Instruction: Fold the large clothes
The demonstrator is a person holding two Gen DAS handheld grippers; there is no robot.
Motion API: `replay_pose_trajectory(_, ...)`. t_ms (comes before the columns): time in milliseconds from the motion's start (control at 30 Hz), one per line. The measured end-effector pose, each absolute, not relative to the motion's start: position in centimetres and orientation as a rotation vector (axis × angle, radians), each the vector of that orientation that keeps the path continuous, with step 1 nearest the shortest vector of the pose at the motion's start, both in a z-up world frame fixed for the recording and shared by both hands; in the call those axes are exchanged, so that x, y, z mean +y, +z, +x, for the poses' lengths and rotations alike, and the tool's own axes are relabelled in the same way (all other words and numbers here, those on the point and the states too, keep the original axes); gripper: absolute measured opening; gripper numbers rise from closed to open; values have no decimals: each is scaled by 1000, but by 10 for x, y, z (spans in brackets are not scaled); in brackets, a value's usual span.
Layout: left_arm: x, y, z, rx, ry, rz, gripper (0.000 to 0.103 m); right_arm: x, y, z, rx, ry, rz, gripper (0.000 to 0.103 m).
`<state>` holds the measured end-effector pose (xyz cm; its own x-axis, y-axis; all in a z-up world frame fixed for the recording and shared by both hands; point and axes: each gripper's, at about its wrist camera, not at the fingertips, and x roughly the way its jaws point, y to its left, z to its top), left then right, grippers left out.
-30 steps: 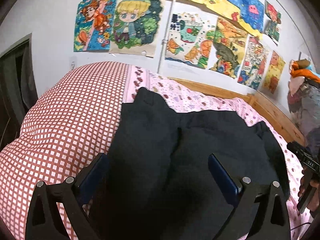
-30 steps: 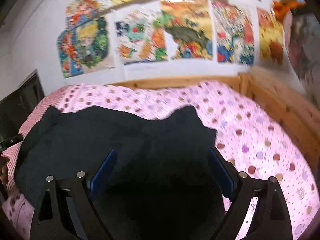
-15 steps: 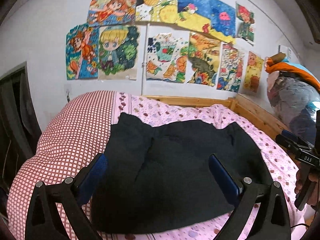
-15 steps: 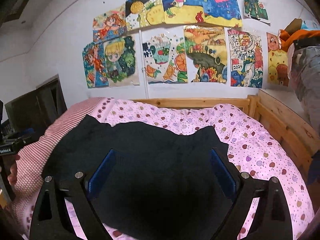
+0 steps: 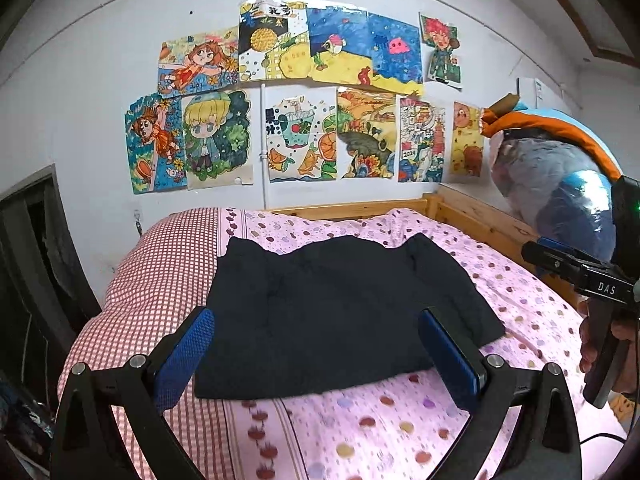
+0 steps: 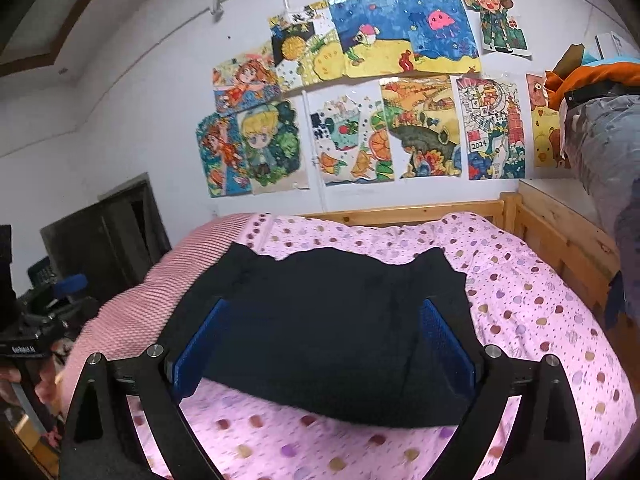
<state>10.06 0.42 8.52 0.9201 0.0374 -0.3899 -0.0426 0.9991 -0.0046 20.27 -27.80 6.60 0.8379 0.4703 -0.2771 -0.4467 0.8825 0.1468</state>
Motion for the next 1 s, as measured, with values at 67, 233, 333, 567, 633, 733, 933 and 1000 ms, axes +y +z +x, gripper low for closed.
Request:
replay_pose_trajectory(67,2,87,87,388,38,-12,103,-278,65,189,306,499,72,96)
replay_pose_trajectory(233,-6,91,68,356,41,11,103,-273,53,156,285,511,44,97)
replay_pose_trajectory(333,-7,83,60,338,43,-16,103,-269,47,146,274,505,18,99)
replay_pose_trajectory(567,-10,50,59,344,93,-45,103,-266,34,135,223,429,5,101)
replay_pose_trajectory(633,-9,42,60,339,104,-37,103,-263,24,138,248,400,-3,101)
replay_pose_trajectory(733,-9,30,61,341,125,-35,103,-260,7,142,285,395,-16,101)
replay_pose_trajectory(933,-5,0,60,375,142,-55,103,-257,-26,134,308,343,-63,101)
replay_pose_trajectory(1000,-5,-8,62,390,144,-54,103,-257,-31,132,310,320,-67,101)
